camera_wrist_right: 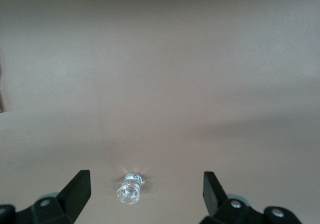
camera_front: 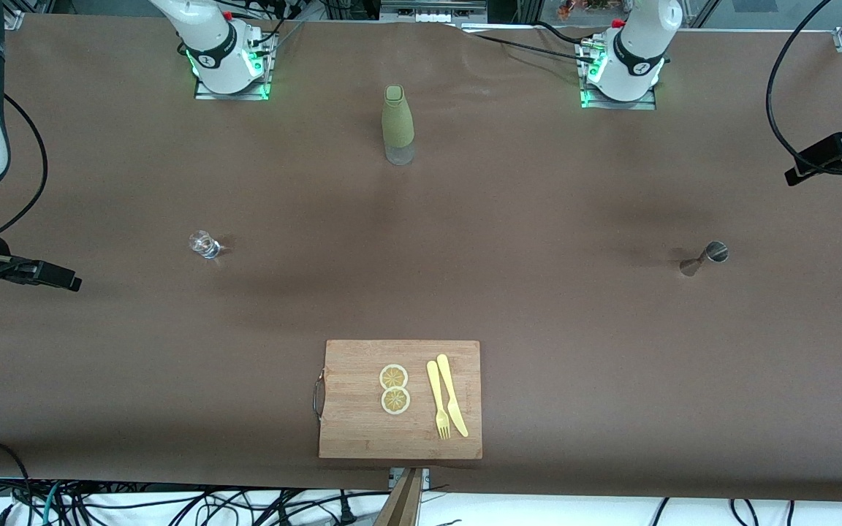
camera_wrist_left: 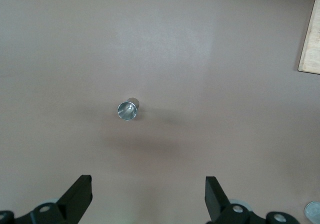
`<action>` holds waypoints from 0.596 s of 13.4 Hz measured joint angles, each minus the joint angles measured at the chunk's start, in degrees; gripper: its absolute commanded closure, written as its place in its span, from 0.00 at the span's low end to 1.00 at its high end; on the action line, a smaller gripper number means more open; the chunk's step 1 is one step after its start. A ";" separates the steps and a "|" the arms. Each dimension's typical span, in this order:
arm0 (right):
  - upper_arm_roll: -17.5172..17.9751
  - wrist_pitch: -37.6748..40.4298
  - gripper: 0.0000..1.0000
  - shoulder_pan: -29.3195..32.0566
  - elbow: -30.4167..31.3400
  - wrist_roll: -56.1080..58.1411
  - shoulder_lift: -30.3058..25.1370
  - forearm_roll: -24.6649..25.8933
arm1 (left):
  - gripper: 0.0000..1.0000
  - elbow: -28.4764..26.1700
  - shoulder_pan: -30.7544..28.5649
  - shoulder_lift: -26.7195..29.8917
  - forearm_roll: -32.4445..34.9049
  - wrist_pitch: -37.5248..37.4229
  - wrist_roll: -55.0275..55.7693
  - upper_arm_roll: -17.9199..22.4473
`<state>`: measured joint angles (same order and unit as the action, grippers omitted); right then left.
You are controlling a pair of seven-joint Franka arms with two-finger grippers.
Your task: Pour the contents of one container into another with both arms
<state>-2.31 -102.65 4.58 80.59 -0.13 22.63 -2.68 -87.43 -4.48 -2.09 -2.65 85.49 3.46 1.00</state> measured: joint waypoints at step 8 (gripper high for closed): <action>0.00 -0.05 0.00 -0.04 0.00 0.00 0.00 0.00 | 0.00 1.92 -0.21 -0.69 -6.88 -0.03 0.07 0.84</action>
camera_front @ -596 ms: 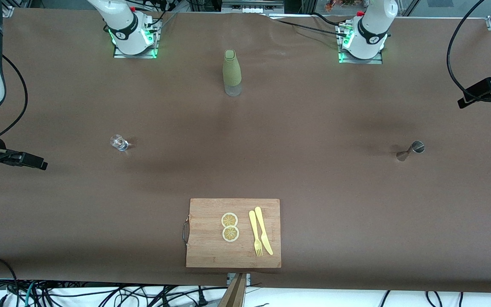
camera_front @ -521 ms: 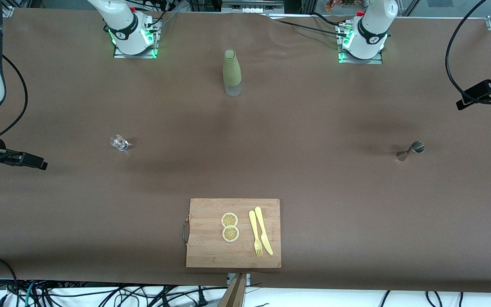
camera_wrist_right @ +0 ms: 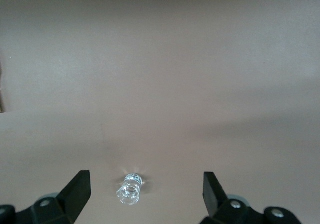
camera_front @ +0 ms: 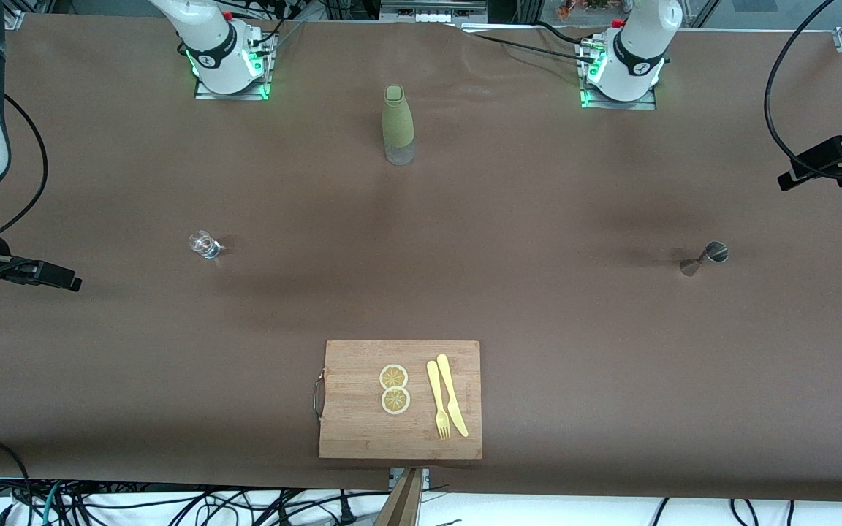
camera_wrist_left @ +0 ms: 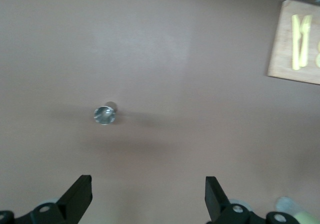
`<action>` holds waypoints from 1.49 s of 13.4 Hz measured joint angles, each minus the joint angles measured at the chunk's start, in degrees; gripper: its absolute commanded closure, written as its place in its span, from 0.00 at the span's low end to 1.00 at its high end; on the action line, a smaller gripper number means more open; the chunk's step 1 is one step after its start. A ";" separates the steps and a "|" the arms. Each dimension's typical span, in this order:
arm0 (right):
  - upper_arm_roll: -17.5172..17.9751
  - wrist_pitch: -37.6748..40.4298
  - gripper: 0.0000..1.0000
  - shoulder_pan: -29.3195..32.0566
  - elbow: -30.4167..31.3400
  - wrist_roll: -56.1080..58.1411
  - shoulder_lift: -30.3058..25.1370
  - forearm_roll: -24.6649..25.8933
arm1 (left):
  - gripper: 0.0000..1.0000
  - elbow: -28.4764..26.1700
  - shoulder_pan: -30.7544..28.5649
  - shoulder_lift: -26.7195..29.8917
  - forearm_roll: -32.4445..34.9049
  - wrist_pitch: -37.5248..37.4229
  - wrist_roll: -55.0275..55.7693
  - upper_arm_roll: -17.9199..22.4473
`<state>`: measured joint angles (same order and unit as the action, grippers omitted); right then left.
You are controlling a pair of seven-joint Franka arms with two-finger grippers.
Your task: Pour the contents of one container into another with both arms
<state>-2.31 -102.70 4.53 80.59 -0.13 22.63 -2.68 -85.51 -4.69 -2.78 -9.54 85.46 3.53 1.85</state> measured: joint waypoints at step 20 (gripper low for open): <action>-0.02 -0.15 0.00 0.08 -0.36 0.04 -0.08 0.00 | 0.00 -0.75 0.99 1.08 7.83 -0.45 -0.42 -0.43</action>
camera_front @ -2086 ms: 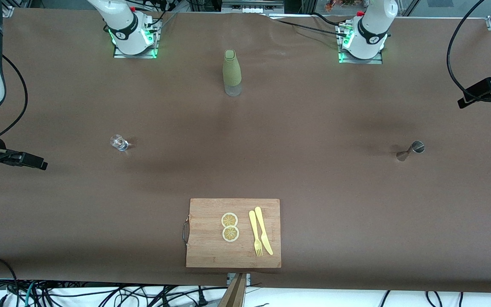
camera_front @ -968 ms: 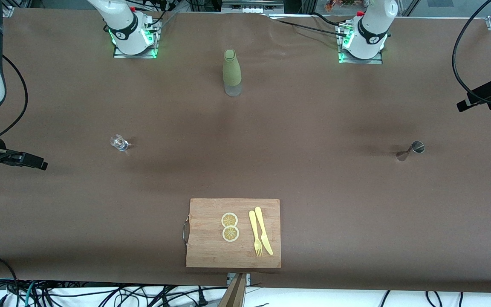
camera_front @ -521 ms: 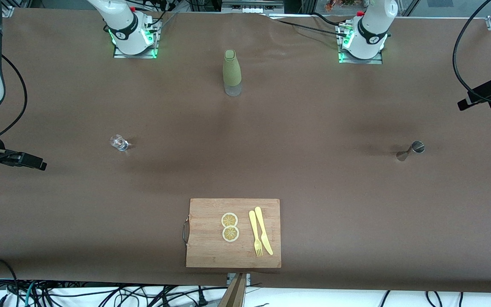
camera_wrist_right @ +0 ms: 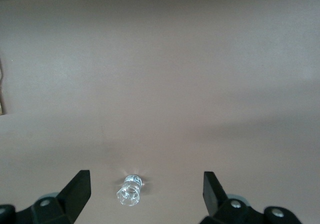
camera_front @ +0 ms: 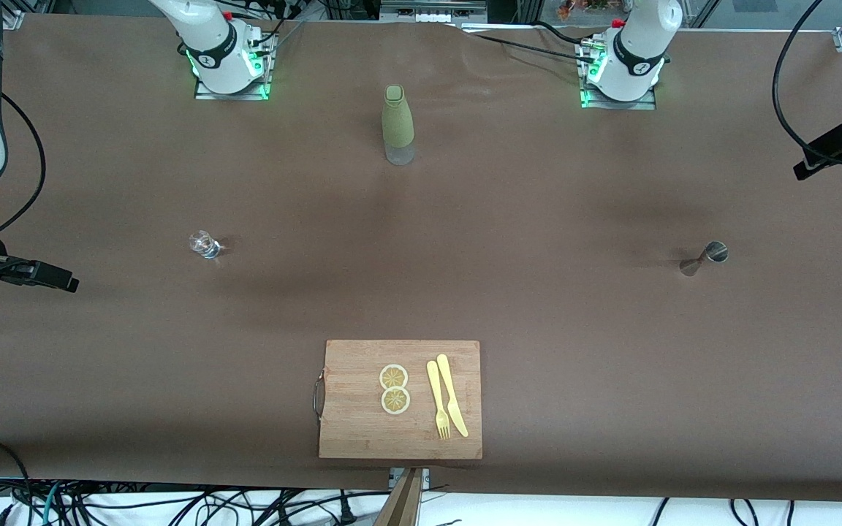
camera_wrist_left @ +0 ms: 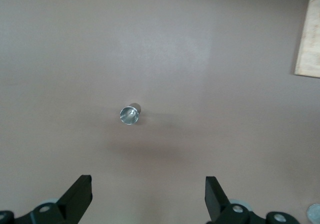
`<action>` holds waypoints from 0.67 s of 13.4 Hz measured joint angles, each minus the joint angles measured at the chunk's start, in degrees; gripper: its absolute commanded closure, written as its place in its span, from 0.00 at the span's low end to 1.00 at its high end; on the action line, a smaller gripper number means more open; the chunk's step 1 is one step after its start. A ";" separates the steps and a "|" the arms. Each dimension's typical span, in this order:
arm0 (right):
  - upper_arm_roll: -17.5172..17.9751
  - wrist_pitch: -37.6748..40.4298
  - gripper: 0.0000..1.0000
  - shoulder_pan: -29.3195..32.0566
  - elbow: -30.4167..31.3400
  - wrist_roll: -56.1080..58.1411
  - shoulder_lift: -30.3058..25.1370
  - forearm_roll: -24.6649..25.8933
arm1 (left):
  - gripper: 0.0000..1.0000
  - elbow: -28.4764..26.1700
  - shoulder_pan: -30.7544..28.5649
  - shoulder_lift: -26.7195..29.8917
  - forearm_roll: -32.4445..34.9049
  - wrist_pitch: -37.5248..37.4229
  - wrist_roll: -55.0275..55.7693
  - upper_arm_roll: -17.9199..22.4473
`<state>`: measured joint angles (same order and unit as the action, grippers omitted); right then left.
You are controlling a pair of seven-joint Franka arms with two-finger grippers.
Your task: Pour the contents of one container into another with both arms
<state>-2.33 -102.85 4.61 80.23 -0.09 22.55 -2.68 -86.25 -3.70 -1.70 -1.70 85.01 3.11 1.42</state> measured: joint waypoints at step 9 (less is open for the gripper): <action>0.28 0.12 0.00 -0.30 -0.07 3.07 -1.46 1.39 | 0.06 -1.15 -0.21 -5.52 1.53 1.18 -10.84 1.35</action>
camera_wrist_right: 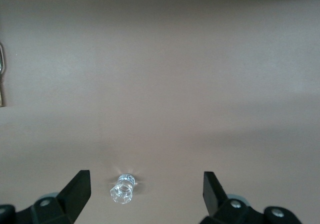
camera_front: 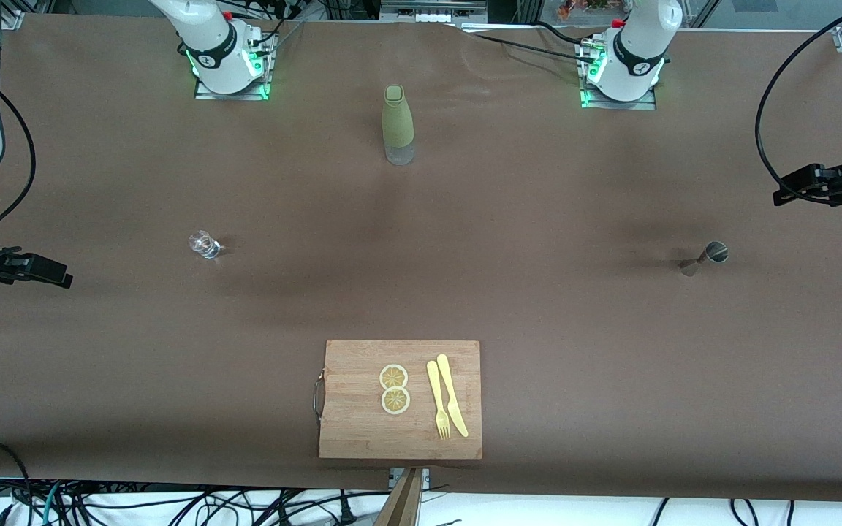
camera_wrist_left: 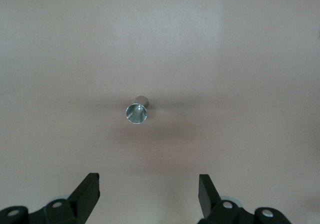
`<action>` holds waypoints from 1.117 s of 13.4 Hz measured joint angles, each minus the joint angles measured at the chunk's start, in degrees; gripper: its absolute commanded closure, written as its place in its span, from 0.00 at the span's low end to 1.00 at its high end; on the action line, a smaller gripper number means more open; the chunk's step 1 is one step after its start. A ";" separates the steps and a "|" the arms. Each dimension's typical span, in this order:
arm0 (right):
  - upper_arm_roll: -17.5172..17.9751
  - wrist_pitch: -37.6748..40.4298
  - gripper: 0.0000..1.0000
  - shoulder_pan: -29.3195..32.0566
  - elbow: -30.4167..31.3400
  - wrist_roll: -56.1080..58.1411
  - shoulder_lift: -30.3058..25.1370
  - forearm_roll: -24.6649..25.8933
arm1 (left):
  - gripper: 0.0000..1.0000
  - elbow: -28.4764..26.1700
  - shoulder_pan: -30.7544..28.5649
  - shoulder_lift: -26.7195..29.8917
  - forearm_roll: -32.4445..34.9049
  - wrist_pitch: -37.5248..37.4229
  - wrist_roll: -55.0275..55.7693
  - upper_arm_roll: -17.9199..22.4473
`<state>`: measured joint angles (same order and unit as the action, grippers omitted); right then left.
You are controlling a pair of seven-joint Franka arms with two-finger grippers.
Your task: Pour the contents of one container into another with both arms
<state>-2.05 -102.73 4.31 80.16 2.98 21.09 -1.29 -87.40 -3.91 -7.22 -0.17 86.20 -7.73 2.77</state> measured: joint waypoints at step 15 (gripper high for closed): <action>0.34 2.98 0.00 -2.28 1.02 9.60 3.14 0.47 | 0.00 -0.65 -19.21 -17.53 -14.84 5.12 -61.44 1.07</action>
<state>-1.71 -99.75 2.03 81.18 12.58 24.24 -0.82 -88.06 -23.12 -24.75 -15.01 91.31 -69.17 3.85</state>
